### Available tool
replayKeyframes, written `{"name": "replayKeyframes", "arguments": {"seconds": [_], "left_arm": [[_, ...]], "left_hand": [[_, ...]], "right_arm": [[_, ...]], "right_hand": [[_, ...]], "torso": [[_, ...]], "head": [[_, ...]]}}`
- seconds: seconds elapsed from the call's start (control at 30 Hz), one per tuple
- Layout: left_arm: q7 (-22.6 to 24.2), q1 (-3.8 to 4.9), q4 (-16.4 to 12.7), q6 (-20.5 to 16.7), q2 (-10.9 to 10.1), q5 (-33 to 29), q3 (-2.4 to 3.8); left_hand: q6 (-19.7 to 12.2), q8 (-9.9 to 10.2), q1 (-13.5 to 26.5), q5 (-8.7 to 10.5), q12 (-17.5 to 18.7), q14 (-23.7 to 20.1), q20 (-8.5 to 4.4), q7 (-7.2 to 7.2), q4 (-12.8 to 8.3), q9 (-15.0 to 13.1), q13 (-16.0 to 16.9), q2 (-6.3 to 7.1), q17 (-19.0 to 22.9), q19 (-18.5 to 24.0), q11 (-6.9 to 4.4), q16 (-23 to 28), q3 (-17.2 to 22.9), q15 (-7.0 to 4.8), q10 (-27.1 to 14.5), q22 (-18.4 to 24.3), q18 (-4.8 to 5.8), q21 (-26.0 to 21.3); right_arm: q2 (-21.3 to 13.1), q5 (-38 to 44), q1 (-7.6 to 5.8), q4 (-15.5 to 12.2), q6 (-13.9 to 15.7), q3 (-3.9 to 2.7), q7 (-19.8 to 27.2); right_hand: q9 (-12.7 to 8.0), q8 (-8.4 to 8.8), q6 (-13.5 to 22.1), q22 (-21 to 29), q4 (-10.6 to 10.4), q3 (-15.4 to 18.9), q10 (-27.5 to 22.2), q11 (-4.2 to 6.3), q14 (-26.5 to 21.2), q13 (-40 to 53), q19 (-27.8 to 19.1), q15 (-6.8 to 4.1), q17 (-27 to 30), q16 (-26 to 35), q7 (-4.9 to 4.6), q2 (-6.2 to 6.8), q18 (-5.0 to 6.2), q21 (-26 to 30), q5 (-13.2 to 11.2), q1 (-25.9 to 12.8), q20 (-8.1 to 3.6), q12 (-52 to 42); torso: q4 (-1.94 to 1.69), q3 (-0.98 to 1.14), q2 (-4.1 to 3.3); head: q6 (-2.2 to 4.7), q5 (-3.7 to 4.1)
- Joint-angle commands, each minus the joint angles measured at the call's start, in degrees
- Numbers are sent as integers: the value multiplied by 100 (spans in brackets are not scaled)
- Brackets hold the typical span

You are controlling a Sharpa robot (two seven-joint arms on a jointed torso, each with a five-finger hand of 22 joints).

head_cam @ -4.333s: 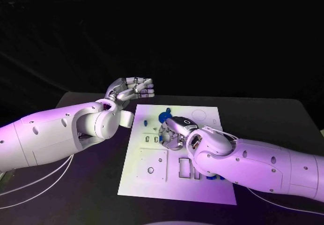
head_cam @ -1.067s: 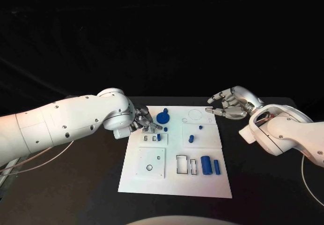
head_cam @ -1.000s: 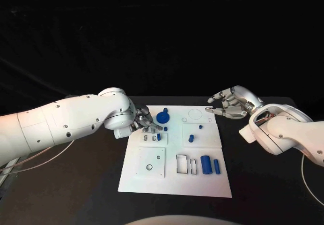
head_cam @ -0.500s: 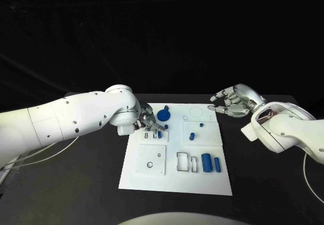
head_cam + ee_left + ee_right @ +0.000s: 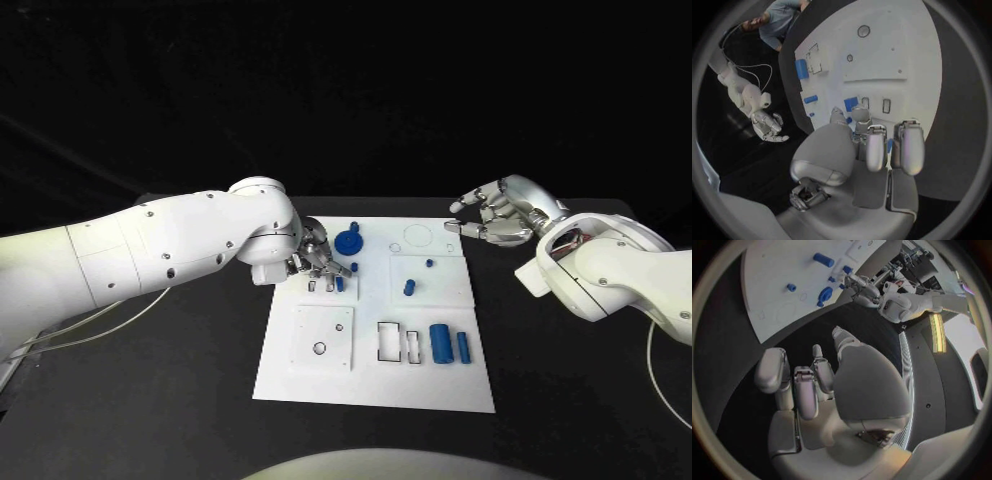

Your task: Assemble the parts on the task board

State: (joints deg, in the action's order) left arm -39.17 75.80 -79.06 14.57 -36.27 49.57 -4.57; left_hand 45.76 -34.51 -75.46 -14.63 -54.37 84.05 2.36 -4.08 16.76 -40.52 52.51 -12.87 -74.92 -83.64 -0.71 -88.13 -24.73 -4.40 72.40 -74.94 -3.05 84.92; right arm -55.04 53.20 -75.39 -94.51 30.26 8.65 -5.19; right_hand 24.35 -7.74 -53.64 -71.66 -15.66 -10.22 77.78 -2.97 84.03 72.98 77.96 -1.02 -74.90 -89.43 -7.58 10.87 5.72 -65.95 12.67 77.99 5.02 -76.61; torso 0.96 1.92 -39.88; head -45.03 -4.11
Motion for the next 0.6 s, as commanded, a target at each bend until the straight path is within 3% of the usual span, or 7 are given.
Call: {"name": "replayKeyframes", "arguments": {"seconds": [0.03,0.2,0.3,0.33,0.6], "left_arm": [[-25,4,26,131,36,-30,-5],[-32,4,79,161,67,-42,-11],[-40,4,114,208,84,-63,-15],[-41,4,121,222,88,-68,-16],[-50,4,166,287,127,-98,-20]], "left_hand": [[-44,24,40,-20,-11,549,10,9,-9,-10,0,-3,-1289,-140,30,-29,-172,50,-23,-590,103,31],[-54,25,-37,-107,-32,551,16,8,-22,-21,10,-32,-1304,-146,31,-41,-153,54,-52,-618,106,46],[-71,43,-209,-451,-63,550,21,8,-19,-30,16,-55,-1306,-136,32,-44,-156,55,-97,-633,106,53],[-72,46,-223,-486,-66,550,22,9,-18,-30,17,-55,-1306,-139,32,-44,-157,56,-101,-642,107,57],[-71,46,-227,-493,-67,551,22,8,-18,-30,18,-54,-1313,-141,32,-49,-158,56,-101,-647,108,60]], "right_arm": [[3,72,-1,4,-96,-1,-18],[6,72,-1,6,-98,0,-19],[9,77,-1,13,-101,0,-25],[10,78,-1,15,-101,0,-27],[22,82,-1,29,-105,1,-33]], "right_hand": [[5,-32,-26,3,-46,0,-37,5,539,-1,-39,-3,-1274,20,5,56,24,14,20,-13,4,25],[7,-33,-27,4,-49,0,-39,6,538,-5,-40,-3,-1267,23,6,56,25,16,25,-15,4,28],[9,-35,-29,5,-47,-2,-35,7,539,0,-40,-4,-1271,21,7,57,25,19,28,-7,3,24],[11,-37,-30,5,-42,-5,-35,8,538,-2,-40,-5,-1268,22,9,60,25,21,28,5,3,26],[11,-37,-30,5,-42,-5,-35,8,538,-2,-40,-5,-1268,22,9,60,25,21,28,5,3,26]], "torso": [[5,-7,3],[-2,2,5],[-2,-1,6],[-1,1,5],[-8,2,8]], "head": [[-11,2],[-27,20],[-42,22],[-41,19],[-50,27]]}}
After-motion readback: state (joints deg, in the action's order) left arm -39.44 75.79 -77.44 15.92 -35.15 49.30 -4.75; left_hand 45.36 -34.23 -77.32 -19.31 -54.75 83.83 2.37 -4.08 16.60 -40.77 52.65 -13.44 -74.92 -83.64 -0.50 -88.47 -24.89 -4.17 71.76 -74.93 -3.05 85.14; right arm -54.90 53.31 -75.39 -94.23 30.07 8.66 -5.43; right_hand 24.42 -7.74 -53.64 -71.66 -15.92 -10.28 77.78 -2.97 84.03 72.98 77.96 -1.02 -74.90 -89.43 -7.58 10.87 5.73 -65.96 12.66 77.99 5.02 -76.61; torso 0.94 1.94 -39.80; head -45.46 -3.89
